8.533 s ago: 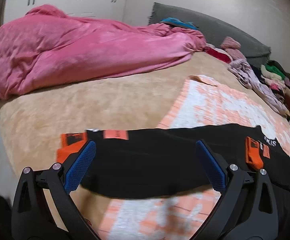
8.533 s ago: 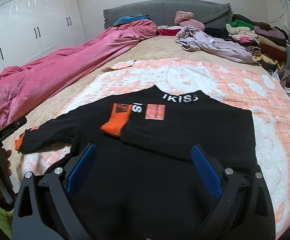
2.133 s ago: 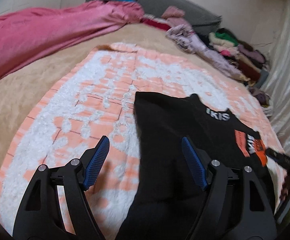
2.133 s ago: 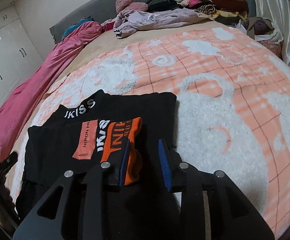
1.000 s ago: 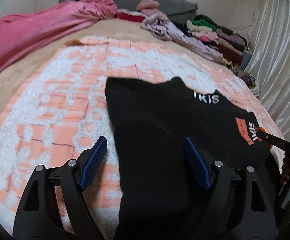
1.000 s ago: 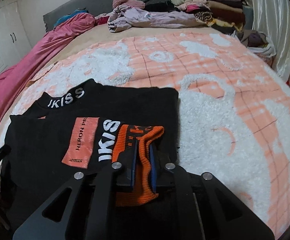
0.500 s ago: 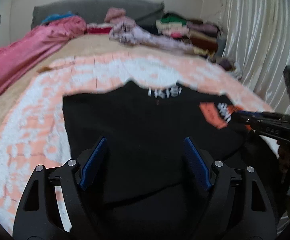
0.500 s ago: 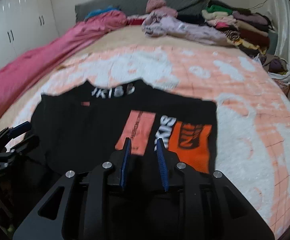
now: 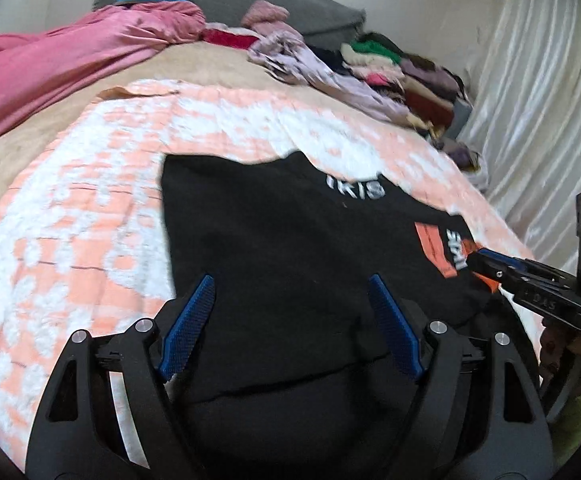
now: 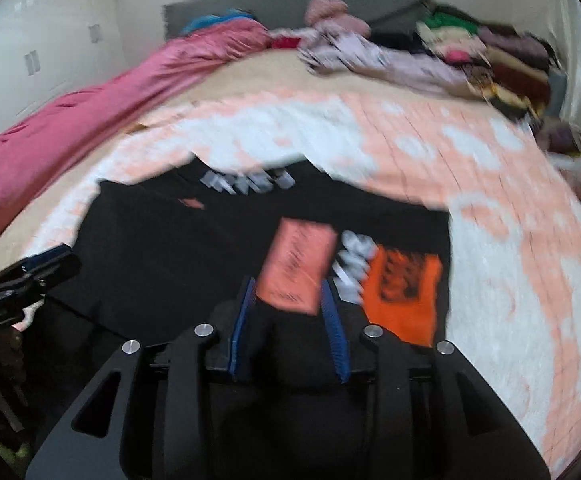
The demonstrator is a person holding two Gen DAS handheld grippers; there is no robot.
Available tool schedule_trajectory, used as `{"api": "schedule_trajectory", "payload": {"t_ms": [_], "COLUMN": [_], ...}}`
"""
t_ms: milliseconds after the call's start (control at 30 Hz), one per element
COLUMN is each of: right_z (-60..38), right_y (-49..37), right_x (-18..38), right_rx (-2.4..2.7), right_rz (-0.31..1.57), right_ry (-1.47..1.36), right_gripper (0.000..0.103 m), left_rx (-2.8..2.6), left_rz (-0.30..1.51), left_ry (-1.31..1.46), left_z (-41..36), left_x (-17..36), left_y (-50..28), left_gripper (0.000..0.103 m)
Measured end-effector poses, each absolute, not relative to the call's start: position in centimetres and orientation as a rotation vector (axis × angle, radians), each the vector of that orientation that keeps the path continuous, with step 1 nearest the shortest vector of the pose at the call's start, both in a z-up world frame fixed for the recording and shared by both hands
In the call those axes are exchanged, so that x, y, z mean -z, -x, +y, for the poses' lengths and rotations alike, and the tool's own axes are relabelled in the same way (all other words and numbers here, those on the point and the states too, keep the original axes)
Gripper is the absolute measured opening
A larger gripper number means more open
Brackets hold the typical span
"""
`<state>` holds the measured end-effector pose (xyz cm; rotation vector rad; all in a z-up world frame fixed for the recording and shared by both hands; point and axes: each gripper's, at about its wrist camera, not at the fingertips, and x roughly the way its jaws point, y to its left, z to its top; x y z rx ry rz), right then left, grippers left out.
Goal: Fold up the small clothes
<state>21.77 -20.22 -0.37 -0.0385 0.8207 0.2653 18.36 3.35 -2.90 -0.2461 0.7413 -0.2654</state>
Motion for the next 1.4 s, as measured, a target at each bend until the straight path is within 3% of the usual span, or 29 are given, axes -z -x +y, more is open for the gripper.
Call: {"api": "schedule_trajectory", "payload": {"t_ms": [100,200,567,767,1133,1400], "right_z": [-17.8,-14.6,-4.6,-3.1,-3.3,-5.7], "right_y": [-22.8,-24.3,-29.1,-31.8,-34.2,-32.6], "right_x": [-1.1,-1.9,0.5,2.7,4.5,0.9], "right_rx": [-0.330,-0.410,-0.564,-0.510,-0.467,-0.486], "right_rz": [0.798,0.800,0.932,0.992,1.023,0.940], "right_ry": [0.062,0.091,0.213,0.209,0.141,0.065], "right_gripper": [0.033,0.033,0.033,0.028,0.028,0.039], "left_rx": [0.202,0.164,0.164,0.160,0.159,0.128], "left_rz": [0.784,0.872,0.893,0.895,0.895,0.870], "left_ry": [0.247,0.290,0.320,0.309,0.309,0.282], "left_z": [4.2,4.9,5.4,5.3,5.4,5.7], "left_x": [3.4,5.0,5.3,5.3,5.3,4.5], "left_y": [-18.8,-19.7,-19.6,-19.6,-19.6,-19.5], "left_gripper": [0.070,0.058,0.058,0.058,0.058,0.058]}}
